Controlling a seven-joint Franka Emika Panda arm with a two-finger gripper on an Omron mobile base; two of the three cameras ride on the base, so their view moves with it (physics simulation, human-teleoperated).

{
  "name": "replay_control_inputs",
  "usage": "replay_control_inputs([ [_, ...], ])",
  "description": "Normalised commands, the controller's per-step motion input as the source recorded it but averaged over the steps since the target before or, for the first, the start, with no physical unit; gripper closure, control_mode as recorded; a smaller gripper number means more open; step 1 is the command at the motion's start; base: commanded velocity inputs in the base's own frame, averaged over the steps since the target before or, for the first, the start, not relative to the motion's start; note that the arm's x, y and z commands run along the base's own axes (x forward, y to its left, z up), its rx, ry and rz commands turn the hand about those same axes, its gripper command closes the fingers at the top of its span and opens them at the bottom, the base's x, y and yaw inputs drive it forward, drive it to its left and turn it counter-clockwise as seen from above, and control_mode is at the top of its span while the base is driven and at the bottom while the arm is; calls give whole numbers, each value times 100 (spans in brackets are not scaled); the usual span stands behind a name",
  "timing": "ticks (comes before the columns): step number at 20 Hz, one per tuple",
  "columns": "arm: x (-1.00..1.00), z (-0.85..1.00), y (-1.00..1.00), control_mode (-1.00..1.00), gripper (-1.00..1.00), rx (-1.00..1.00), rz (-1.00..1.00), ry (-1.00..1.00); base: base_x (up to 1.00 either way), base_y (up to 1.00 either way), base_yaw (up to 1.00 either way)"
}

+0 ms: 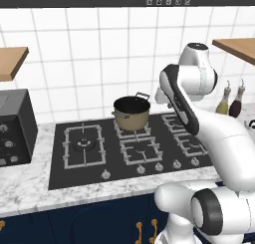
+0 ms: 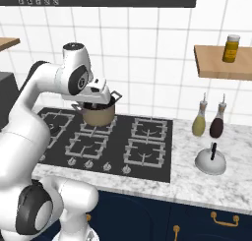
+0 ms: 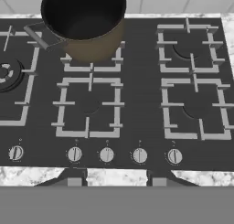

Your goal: Pick the kettle from the counter and place it on a stove burner. Then turn the burner on.

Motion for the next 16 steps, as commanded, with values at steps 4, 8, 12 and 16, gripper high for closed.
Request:
replay_control_inputs([
  [4,-40,-3,-1,-100,-100,0,-4,0,0,0,0],
  [8,-87,-3,-5,-100,-100,0,-3,-4,0,0,0],
  [12,-100,0,-62,-100,-100,0,-1,-20,0,0,0],
  [16,-94,0,-99,-100,-100,-1,0,-36,0,0,0],
])
